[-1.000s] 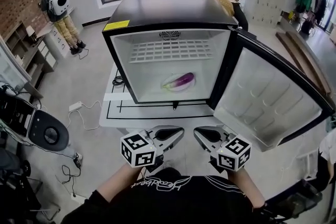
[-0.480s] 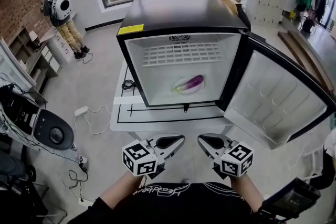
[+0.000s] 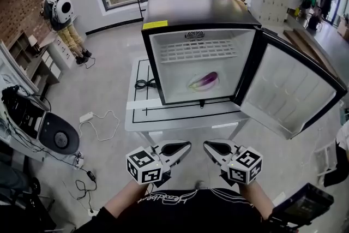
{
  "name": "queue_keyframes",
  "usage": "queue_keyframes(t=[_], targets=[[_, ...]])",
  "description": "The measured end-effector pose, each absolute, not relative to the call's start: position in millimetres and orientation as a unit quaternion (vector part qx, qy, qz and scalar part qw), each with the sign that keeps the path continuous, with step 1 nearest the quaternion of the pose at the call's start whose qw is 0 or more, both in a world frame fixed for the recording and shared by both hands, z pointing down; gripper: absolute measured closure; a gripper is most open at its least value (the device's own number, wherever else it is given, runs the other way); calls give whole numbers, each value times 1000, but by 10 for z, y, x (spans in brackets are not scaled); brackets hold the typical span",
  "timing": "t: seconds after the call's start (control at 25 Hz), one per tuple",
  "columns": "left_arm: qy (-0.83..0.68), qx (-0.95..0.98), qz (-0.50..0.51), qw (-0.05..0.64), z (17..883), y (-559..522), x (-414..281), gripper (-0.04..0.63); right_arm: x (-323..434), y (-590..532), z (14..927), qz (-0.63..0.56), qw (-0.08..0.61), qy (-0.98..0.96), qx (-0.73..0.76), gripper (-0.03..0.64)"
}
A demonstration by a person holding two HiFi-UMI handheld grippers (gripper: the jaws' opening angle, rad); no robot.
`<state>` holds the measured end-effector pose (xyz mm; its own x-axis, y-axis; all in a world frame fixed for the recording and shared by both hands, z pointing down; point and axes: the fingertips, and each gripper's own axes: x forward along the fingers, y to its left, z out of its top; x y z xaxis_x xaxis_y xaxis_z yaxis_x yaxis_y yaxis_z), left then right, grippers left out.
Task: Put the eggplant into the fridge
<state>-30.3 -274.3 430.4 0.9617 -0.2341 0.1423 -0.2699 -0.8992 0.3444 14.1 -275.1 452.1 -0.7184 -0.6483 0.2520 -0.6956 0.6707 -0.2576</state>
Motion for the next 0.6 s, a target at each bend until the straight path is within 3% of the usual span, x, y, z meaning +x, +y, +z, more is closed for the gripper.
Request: queue_keyframes(t=[0.6], targets=[[-80,987,29,140,4076,-2060,-652,587,-269,-2032,4323,144,65,-903,399,611]])
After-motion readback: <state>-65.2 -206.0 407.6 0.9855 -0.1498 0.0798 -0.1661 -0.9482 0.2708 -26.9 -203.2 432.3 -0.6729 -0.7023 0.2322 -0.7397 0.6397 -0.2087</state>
